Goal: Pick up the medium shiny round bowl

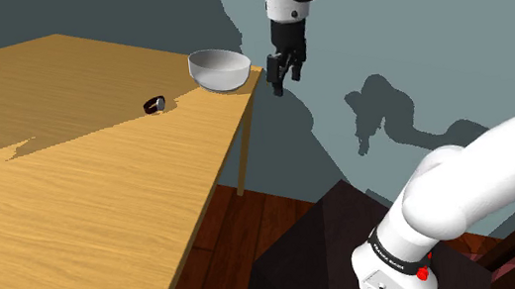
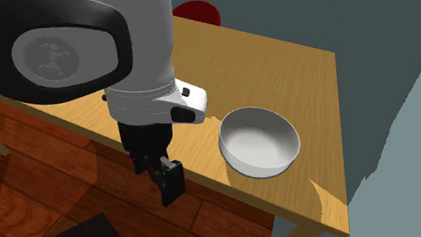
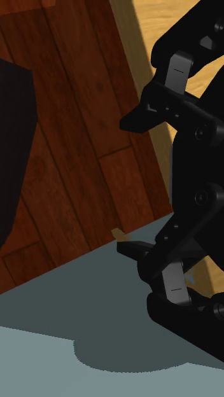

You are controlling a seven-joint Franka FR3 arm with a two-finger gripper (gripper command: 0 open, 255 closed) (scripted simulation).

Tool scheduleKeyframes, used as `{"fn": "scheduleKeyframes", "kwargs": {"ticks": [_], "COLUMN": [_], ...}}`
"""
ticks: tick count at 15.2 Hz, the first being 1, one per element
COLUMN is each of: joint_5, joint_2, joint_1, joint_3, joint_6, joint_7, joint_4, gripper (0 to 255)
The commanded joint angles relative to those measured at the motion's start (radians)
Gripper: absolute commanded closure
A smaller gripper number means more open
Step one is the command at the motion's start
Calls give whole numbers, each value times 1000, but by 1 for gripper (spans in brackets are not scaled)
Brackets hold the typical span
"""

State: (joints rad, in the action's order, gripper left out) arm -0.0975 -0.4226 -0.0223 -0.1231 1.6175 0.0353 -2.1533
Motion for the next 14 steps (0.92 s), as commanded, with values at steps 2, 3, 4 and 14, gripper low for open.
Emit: {"fn": "scheduleKeyframes", "kwargs": {"ticks": [2,3,4,14], "joint_5": [1,1,-1,-36], "joint_2": [117,157,197,620], "joint_1": [0,-1,-2,-32], "joint_3": [-14,-19,-24,-59], "joint_6": [15,15,14,-72], "joint_7": [-20,-26,-32,-90], "joint_4": [101,140,180,682], "gripper": [0,0,0,0]}}
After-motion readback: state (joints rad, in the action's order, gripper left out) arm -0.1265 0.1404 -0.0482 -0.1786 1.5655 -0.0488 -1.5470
